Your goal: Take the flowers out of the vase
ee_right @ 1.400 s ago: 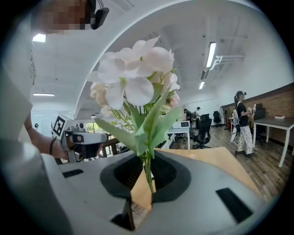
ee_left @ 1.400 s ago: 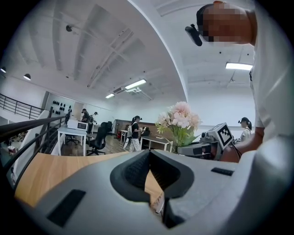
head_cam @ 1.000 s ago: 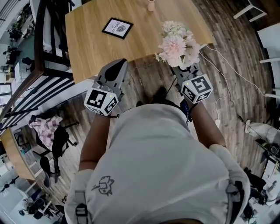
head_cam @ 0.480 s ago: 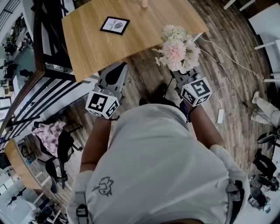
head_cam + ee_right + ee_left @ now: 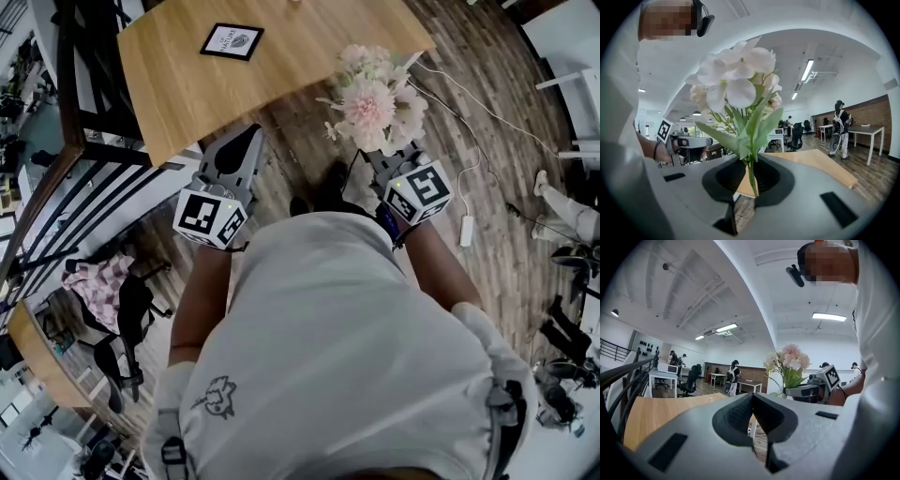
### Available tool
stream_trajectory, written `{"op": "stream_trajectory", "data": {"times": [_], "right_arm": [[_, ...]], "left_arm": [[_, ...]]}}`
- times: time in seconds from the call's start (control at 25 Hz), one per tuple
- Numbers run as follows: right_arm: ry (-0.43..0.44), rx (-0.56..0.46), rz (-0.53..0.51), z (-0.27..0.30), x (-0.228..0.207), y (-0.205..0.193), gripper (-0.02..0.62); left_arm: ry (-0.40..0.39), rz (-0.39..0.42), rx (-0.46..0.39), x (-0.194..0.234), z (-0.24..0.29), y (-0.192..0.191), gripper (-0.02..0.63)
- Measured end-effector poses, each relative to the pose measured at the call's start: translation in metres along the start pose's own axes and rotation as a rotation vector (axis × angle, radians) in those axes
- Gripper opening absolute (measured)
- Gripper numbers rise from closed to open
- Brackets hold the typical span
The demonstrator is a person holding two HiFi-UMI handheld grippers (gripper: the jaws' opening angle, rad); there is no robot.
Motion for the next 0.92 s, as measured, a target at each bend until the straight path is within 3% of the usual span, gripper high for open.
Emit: {"op": "stream_trajectory", "data": {"times": [0.92], "right_arm": [[-0.003, 0.007, -0.027, -0.010, -0.001, 0.007, 0.054]], "left_arm": [[-0.030, -0.022, 0.000, -0.009, 0.011, 0.000, 0.005]]}}
Point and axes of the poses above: the fingertips, and each gripper's own axes: z forward along the fingers, x to its left, y out of its top, the point moved 4 cm from there along -z, backward along the fingers, and after that the axes turned 4 degrees about z, right-handed, at the moved point
